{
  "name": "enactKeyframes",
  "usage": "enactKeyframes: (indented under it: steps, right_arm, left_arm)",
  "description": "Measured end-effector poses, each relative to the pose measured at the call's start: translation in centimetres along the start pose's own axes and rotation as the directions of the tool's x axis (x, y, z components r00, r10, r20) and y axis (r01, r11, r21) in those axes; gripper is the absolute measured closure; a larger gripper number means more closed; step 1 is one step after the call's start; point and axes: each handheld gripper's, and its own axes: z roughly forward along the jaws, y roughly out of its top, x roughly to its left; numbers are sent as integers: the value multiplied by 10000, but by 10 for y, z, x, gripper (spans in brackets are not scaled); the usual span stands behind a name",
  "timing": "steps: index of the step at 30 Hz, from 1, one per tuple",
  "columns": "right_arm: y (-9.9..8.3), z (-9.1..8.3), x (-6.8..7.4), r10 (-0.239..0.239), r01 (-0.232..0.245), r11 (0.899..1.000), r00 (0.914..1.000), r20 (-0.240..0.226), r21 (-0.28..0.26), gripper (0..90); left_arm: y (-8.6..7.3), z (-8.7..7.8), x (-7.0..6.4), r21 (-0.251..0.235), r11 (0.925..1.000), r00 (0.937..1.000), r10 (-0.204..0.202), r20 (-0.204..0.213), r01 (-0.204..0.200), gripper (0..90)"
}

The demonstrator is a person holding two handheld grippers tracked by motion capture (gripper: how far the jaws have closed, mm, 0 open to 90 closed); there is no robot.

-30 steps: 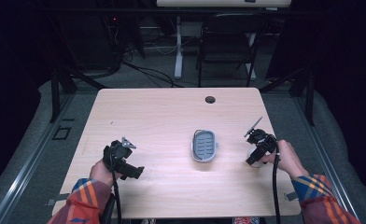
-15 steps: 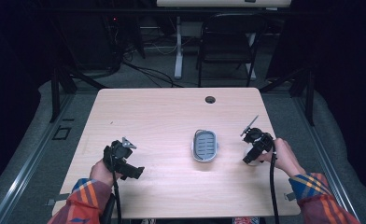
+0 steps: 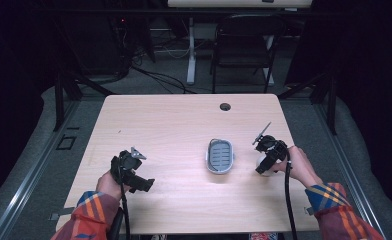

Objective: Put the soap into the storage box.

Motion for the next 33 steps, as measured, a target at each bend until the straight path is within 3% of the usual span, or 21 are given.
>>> enactKeyframes:
  steps: [10, 11, 20, 23, 24, 26, 33]
  right_arm:
    - [11, -5, 3, -188, 190, 9993, 9998, 54, -307, 245]
    - [12, -5, 5, -35, 35, 9989, 10000, 11, -457, 245]
    - [22, -12, 7, -414, 419, 9985, 9990, 141, -347, 245]
    - [23, -12, 9, -288, 289, 9981, 9996, 20, -551, 245]
    - [25, -14, 9, -456, 460, 9983, 9989, 110, -365, 246]
    - [26, -14, 11, -381, 385, 9975, 9992, 76, -600, 246]
    - [32, -17, 13, -578, 578, 9970, 9983, 19, -517, 246]
  left_arm:
    - [0, 0, 0, 6, 10000, 10000, 8, 9, -8, 4]
    - [0, 0, 0, -7, 10000, 10000, 0, 5, 0, 4]
    - [0, 1, 0, 15, 10000, 10000, -20, 9, 20, 5]
    - [1, 1, 0, 31, 10000, 10000, 25, 49, -26, 6]
    - [2, 2, 0, 40, 10000, 10000, 19, 11, -19, 6]
    - [2, 2, 0, 42, 10000, 10000, 45, 18, -45, 6]
    - [2, 3, 1, 58, 10000, 10000, 27, 80, -28, 6]
